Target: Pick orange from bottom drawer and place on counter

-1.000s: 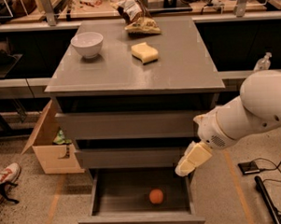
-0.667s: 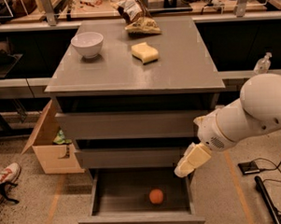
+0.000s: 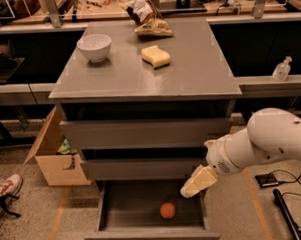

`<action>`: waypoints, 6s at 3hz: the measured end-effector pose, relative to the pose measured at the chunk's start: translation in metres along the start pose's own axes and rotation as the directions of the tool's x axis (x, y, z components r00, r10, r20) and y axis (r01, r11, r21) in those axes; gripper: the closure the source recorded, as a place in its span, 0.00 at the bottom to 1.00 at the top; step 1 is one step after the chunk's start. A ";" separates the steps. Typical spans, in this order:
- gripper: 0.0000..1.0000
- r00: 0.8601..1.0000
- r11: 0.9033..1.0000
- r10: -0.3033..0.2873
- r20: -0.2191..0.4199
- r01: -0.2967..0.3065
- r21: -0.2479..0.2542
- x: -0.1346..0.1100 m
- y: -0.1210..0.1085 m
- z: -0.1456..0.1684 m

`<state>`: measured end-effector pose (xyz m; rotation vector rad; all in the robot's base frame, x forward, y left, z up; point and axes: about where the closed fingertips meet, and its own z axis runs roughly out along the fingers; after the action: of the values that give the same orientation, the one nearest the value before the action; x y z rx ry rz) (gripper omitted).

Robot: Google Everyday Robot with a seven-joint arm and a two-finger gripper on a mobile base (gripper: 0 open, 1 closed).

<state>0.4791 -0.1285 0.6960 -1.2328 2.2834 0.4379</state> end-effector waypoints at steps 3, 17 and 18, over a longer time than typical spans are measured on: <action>0.00 0.996 0.996 0.086 0.040 -0.087 0.021 0.030 -0.005 0.076; 0.00 0.899 0.929 0.353 0.260 -0.370 0.018 0.197 -0.035 0.450; 0.00 0.890 0.925 0.359 0.281 -0.379 0.019 0.196 -0.041 0.462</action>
Offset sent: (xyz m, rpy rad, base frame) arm 0.0148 0.0237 -0.1133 0.0591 0.0196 -0.1059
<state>0.5515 -0.0538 0.2036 -0.6473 2.2645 0.6123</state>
